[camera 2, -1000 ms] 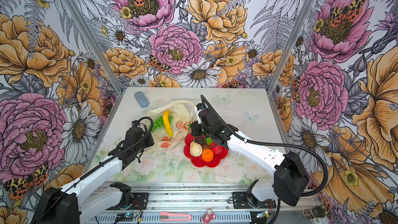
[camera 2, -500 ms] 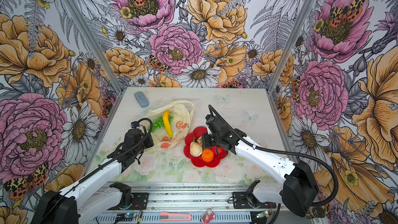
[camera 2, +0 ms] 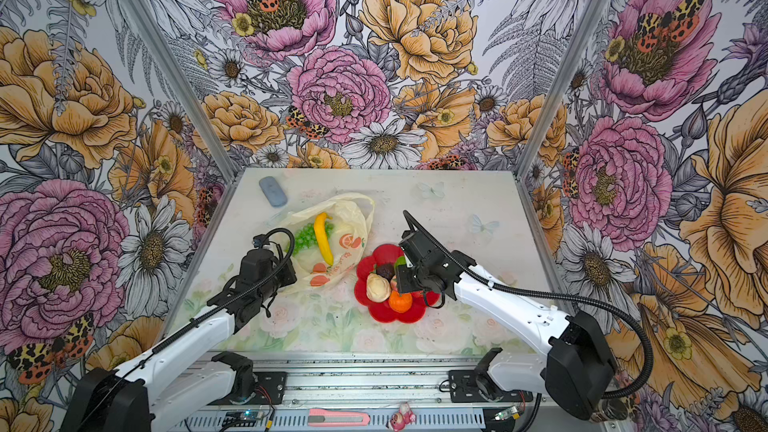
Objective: Take the fake fruits out of the plastic bag
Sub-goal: 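Lower the strawberry into the red plate and open the right gripper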
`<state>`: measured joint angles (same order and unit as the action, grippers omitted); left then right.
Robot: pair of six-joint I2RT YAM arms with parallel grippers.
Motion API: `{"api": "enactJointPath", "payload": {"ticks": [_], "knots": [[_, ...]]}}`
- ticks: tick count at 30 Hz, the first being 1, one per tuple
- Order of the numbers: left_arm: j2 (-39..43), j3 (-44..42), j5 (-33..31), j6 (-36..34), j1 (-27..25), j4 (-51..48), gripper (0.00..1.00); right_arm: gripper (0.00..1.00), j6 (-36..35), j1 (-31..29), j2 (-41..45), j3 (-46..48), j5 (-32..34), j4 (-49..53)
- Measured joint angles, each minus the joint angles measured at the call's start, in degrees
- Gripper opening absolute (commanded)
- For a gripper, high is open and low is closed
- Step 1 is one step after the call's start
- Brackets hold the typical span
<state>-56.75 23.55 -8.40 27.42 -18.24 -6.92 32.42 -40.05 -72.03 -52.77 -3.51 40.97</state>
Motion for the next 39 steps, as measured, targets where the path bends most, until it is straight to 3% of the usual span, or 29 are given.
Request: {"api": "enactJointPath", "payload": {"ticks": [23,34,39], "knots": [[0.5,-0.1,-0.2,-0.1,-0.9,0.9,0.00,0.03,-0.4,-1.7,-10.6,-6.8,2.9,0.4],[1.2,-0.7,-0.2,-0.4,-1.1,1.2,0.00,0.12,-0.3,-2.0,-12.1,-7.0,5.1,0.6],[1.3,-0.7,-0.2,-0.4,-1.1,1.2,0.00,0.25,-0.2,-2.0,-12.1,-7.0,5.5,0.6]]}}
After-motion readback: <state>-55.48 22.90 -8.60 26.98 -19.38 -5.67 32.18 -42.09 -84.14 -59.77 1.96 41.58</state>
